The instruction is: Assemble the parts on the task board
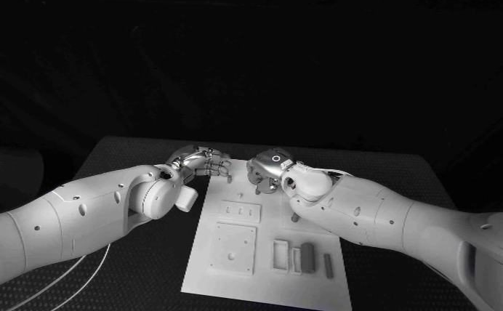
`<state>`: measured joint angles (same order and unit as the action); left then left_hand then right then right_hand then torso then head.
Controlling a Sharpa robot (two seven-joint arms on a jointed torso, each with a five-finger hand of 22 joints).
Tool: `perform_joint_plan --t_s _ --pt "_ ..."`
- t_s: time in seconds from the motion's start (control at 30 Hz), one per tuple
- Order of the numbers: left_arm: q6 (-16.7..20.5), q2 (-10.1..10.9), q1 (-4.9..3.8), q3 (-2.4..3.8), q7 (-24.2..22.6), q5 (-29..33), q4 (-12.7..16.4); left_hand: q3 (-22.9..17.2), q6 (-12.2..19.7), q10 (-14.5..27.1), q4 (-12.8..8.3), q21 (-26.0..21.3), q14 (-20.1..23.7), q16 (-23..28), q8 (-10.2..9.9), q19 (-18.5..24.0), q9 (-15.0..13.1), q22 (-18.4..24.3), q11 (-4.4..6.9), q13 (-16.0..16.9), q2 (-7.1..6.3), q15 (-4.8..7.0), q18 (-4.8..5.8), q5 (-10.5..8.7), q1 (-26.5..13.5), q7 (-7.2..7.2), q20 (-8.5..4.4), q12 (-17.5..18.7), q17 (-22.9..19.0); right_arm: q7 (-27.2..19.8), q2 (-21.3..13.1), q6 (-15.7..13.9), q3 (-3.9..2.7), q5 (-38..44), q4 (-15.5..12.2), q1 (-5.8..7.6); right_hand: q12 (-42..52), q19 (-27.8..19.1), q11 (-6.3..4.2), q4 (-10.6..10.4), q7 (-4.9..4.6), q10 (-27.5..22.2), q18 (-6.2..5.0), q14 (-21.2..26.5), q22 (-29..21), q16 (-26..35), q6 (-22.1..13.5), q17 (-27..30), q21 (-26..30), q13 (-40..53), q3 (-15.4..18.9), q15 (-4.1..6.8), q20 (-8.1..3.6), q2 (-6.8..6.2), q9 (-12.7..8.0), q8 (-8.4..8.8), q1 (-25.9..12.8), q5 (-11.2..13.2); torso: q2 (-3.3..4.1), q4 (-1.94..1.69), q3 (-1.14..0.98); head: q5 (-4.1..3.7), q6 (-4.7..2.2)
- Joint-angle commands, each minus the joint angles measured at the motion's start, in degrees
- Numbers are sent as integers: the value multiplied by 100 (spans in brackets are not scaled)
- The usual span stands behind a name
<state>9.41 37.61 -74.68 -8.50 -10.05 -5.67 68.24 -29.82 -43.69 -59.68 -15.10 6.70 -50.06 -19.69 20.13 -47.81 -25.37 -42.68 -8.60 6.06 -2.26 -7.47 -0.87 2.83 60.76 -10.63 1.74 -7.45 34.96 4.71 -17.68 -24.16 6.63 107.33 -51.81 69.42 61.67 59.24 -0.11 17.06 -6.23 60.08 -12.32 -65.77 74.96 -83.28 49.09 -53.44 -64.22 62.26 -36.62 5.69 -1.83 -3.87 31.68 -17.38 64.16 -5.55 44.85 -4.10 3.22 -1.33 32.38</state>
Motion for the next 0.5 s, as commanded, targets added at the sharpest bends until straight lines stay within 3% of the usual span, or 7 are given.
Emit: perform_joint_plan --t_s 0.03,0.2,0.5 --pt "-84 -13 -5 5 -47 -13 7 36 3 -12 -3 -29 -26 28 -23 -40 9 -7 -43 -9 -1 -14 23 -1 -29 -23 12 29 7 -20 -13 -91 10 -160 32 -15 -62 -37 91 -34 -90 -285 -268 61 44 34 533 9 48 -72 -13 -47 34 -116 -60 115 18 8 -1 0 0 2 -1" --pt "-88 -11 -5 5 -46 -13 6 36 3 -12 -3 -31 -26 29 -24 -40 9 -7 -43 -10 -1 -14 23 -1 -29 -24 12 30 9 -34 -23 -189 10 -227 48 -15 -80 -40 198 -40 -204 -326 -268 95 39 33 221 10 76 -142 4 -146 70 -257 -178 318 19 11 0 -1 0 2 0" --pt "-89 -13 -5 5 -49 -13 0 36 5 -12 -2 -33 -27 32 -25 -41 10 -8 -44 -10 0 -14 23 0 -30 -26 13 33 11 -49 -37 -254 10 -257 43 -15 -73 -44 227 -40 -234 -349 -268 111 37 34 164 11 90 -165 1 -175 83 -302 -214 357 28 9 0 -2 1 6 3"
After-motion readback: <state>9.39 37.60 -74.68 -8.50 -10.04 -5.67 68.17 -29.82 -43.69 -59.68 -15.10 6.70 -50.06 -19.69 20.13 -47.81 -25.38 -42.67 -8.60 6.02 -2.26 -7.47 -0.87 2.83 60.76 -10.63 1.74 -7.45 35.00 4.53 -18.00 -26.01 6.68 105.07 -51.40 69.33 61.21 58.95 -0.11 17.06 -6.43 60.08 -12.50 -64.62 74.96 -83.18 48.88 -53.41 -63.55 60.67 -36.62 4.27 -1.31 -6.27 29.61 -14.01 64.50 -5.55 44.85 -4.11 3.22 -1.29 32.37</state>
